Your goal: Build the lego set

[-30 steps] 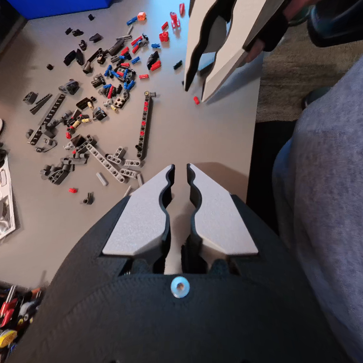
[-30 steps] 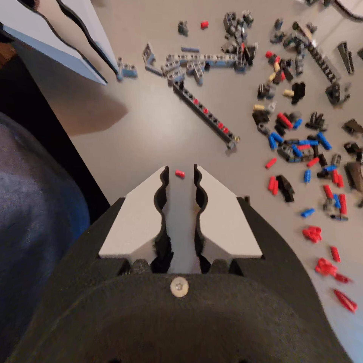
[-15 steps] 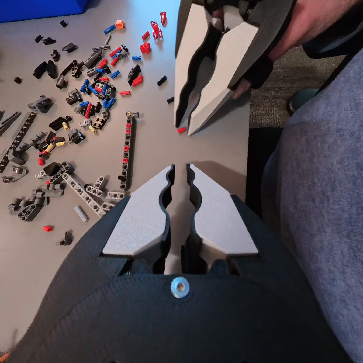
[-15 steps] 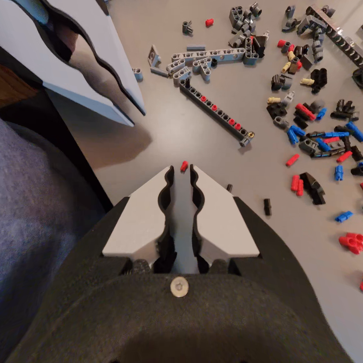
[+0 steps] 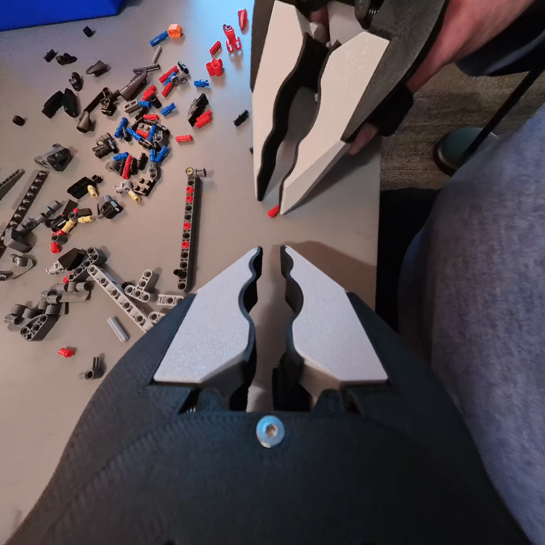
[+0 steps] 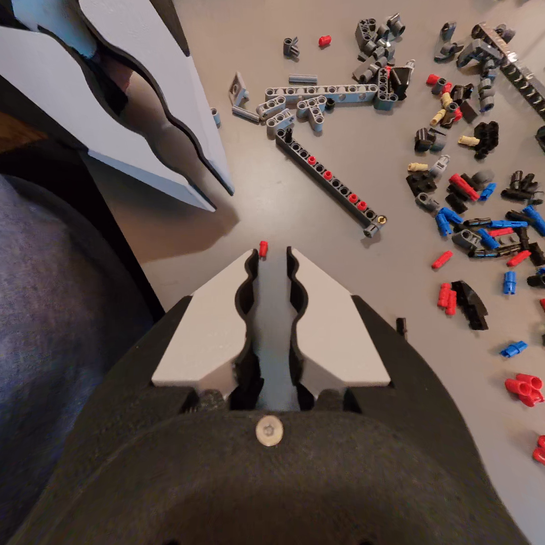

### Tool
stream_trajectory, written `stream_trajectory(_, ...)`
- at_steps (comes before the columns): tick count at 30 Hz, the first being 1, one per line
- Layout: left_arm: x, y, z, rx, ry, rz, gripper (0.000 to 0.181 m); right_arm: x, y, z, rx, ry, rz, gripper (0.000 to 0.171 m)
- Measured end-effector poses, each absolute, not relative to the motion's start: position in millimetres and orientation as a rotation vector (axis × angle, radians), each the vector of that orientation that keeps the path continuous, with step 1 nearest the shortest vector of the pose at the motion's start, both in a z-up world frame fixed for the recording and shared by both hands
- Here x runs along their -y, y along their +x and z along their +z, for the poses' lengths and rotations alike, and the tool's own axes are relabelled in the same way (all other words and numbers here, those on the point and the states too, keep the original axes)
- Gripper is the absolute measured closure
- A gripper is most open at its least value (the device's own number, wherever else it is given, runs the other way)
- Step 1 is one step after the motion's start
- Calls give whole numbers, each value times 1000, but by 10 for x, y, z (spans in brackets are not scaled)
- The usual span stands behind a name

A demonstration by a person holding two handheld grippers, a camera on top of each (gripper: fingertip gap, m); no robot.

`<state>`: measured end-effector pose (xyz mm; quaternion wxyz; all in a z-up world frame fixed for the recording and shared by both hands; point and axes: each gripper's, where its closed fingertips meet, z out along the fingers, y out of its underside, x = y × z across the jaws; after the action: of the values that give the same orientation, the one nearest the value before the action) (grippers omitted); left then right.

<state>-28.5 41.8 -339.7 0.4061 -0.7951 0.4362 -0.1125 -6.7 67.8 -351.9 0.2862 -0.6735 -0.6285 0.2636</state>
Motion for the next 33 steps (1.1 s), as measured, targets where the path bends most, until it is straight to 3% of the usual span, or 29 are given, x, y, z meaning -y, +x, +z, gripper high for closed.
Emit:
stream_trajectory(3, -426, -300, -3383, -1103, -2001, -273, 171, -644, -95, -3524, 1711, -1789, 701, 169)
stream_trajectory(7, -442, -349, -3358, -1079, -2000, -254, 171, -632, -118, -3496, 1680, -1797, 742, 170)
stream_trajectory(19, -773, -407, -2708, -976, -1682, 22, 168, -740, -432, -2740, 1064, -1850, 1634, 170)
stream_trajectory(33, -944, -497, -2651, -996, -1617, 76, 173, -911, -565, -2613, 864, -1826, 1892, 170)
